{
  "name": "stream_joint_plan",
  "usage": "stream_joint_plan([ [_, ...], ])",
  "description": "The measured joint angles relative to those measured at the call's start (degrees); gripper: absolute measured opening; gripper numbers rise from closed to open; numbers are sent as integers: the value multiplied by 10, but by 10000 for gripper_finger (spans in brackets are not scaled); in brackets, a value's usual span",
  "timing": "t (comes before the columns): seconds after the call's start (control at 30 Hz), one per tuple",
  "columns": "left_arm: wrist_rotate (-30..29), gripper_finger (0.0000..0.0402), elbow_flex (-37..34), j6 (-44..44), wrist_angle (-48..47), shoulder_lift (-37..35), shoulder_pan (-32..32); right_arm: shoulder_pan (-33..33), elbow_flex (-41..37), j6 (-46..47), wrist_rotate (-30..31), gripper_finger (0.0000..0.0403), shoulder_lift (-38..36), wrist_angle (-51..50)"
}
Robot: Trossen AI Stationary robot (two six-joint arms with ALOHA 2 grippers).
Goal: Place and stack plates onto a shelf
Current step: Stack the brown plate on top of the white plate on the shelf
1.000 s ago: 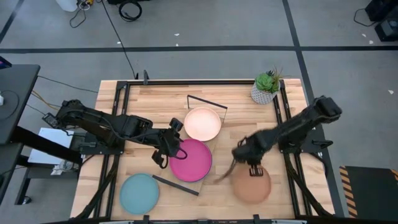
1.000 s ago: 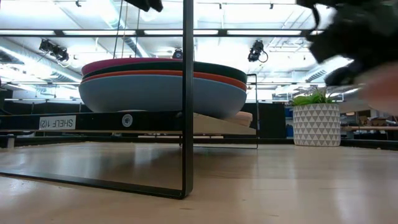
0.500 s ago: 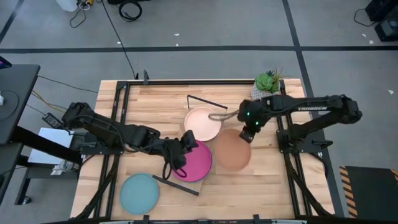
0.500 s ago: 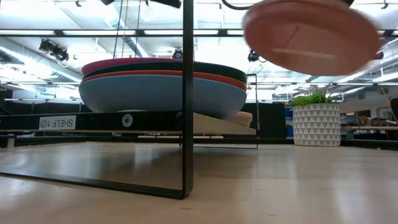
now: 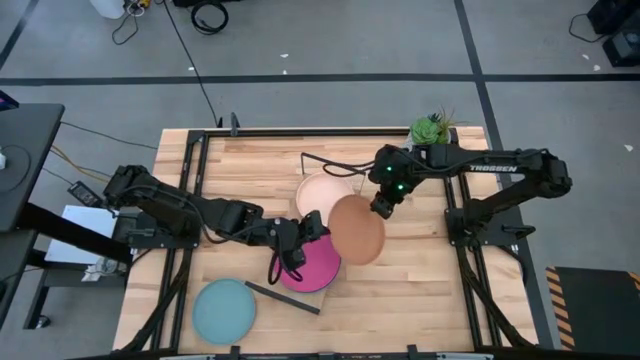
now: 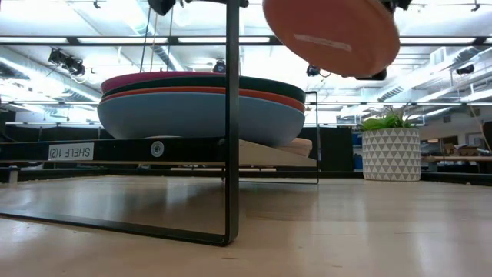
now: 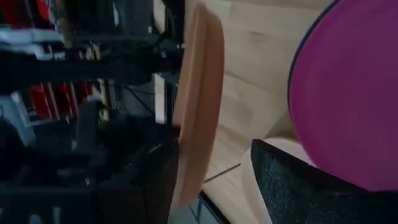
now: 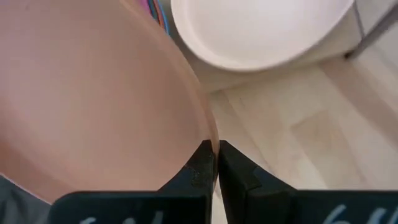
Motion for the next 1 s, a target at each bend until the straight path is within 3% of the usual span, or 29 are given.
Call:
stream_joint_plan([
  [0.4,-11,179,0,50,19,9,-7,2,100,-39,-18,19,82,-12],
  [0.67,-16,109,0,-3,9,9,-6,2,121,-66,-16,22,95,-13],
  [0.83,-17,61,0,-26,-9,9,-7,1,122,-77,-9,50,81,-11],
  [1.0,-17,54,0,-43,-17,9,-8,-13,122,-77,-9,88,46,-10],
])
